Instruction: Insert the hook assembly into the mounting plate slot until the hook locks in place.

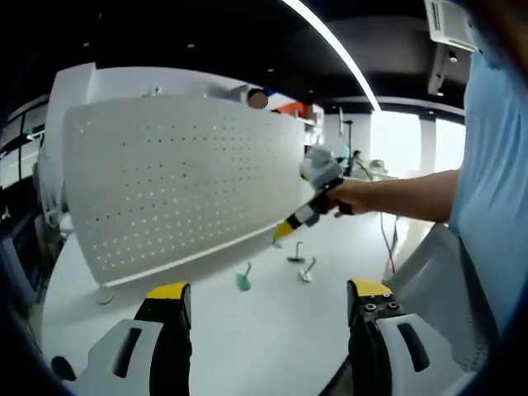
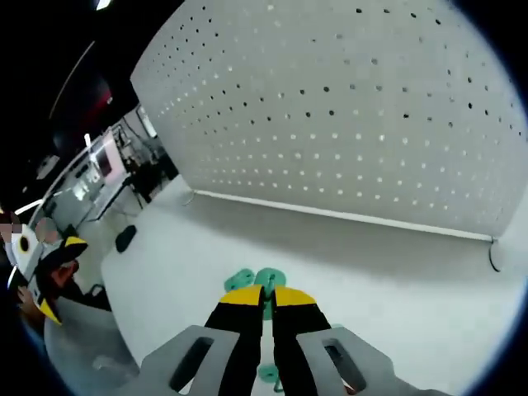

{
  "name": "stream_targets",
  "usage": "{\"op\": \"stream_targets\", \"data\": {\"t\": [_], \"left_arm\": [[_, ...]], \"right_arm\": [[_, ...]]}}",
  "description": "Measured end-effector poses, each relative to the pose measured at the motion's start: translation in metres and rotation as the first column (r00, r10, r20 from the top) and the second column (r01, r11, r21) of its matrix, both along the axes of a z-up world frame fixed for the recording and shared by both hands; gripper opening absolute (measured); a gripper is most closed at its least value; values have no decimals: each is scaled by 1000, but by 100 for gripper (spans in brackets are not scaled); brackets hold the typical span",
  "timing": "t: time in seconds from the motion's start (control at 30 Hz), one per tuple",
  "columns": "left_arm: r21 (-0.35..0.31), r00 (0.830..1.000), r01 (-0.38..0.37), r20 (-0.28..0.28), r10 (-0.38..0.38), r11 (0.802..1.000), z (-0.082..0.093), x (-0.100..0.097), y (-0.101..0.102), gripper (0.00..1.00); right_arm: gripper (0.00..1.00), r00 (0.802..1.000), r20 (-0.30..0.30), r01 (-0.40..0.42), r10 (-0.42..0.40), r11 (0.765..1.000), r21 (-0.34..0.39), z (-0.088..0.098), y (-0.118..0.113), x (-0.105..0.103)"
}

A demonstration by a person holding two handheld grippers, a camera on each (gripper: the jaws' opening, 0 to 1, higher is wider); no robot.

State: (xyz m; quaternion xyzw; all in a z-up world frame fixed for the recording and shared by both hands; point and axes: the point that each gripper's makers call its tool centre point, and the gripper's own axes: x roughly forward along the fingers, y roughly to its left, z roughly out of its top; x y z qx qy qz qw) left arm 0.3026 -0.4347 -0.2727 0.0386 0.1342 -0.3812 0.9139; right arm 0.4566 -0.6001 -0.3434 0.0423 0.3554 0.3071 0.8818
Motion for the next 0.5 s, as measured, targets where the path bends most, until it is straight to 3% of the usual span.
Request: {"op": "stream_targets", "data": {"t": [0.5], "left_arm": [[-2,1000,-9,16,9,1000,3,1,1,79]], "right_arm": [[1,986,167,18,-23,999,31,61,-8,12]]}}
